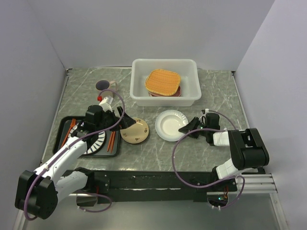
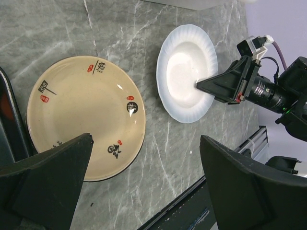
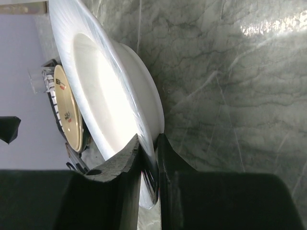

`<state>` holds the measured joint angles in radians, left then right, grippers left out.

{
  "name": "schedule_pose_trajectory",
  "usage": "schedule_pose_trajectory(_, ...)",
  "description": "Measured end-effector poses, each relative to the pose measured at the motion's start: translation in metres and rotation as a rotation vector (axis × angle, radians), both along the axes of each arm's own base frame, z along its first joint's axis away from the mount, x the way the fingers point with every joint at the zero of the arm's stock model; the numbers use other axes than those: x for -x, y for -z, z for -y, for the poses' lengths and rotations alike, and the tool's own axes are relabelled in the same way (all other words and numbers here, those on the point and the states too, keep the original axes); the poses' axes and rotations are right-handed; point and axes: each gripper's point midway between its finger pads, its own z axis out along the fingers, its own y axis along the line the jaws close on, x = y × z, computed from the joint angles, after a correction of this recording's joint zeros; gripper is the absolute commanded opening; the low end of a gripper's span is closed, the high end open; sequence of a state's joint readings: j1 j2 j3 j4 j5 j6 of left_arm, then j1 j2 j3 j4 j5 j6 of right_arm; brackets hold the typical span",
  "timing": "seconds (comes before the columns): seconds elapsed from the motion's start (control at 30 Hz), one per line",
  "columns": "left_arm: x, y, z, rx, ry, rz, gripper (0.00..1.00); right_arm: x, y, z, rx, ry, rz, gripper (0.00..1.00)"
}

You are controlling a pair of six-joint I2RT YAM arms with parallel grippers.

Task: Place the plates into the plastic bin on the countertop
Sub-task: Pick up the plate at the center of the board.

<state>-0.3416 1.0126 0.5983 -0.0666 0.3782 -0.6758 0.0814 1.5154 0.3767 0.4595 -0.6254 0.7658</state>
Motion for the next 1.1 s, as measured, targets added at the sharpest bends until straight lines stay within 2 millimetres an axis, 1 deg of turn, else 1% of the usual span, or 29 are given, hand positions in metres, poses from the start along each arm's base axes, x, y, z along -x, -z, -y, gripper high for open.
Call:
schedule_pose_trajectory(0.33,0.0,0.0,0.0,0.001,0.0,0.001,0.99,0.006,-0.001,0.001,0.012,-0.008,-0.005,0.0)
schedule_pose_trajectory(0.57,0.0,0.0,0.0,0.0,-0.001,0.002,0.99,0.015,-0.005,0.005,0.038,-0.009,-0.004,0.0)
schedule_pose_trajectory(1.1,0.0,0.002,0.0,-0.001,-0.002,0.0,0.99,0.027,-0.036,0.009,0.071,-0.015,0.059,0.0)
